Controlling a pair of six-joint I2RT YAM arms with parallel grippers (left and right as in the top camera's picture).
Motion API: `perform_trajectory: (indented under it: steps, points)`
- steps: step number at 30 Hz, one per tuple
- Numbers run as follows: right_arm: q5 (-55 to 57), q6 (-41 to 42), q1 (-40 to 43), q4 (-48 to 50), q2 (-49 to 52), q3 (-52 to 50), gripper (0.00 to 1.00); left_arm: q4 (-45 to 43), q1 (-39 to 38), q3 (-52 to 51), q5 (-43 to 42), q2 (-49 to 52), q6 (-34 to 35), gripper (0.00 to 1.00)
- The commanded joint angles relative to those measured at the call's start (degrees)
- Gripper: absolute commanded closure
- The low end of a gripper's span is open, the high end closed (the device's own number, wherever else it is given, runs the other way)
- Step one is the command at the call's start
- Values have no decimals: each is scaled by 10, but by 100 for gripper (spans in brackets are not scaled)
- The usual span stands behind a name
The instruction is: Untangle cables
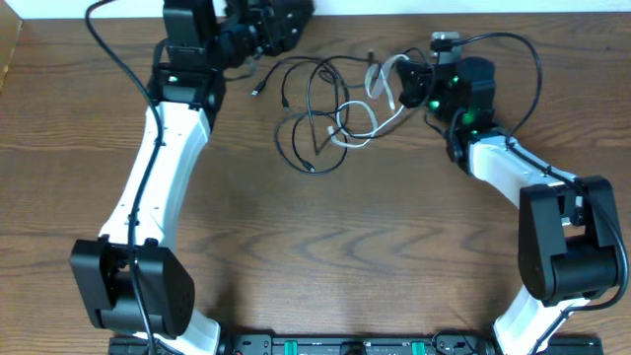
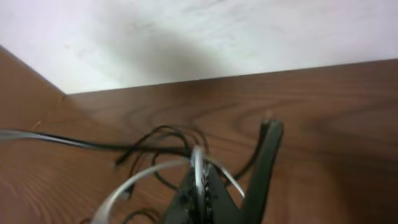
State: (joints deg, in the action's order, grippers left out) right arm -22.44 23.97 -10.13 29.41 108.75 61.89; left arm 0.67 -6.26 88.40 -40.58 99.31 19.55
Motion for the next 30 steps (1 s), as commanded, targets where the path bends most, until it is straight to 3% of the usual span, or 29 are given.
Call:
perform_trajectory:
  steps: [1, 8, 14, 27, 30]
  points:
    - [-12, 51, 15, -1, 1, 3, 99, 52, 14, 2, 126, -7, -26, 31]
    - [-78, 139, 57, 0, 1, 4, 99, 96, 15, 2, 126, -7, -32, 18]
    - [-101, 148, 67, 0, 1, 5, 99, 100, -1, 2, 44, -7, -44, 17]
    - [-92, 148, 63, 2, 1, 6, 99, 243, -104, 2, 37, -7, -323, 17]
    - [-92, 148, 63, 2, 1, 6, 99, 276, -124, 2, 37, -7, -379, 8]
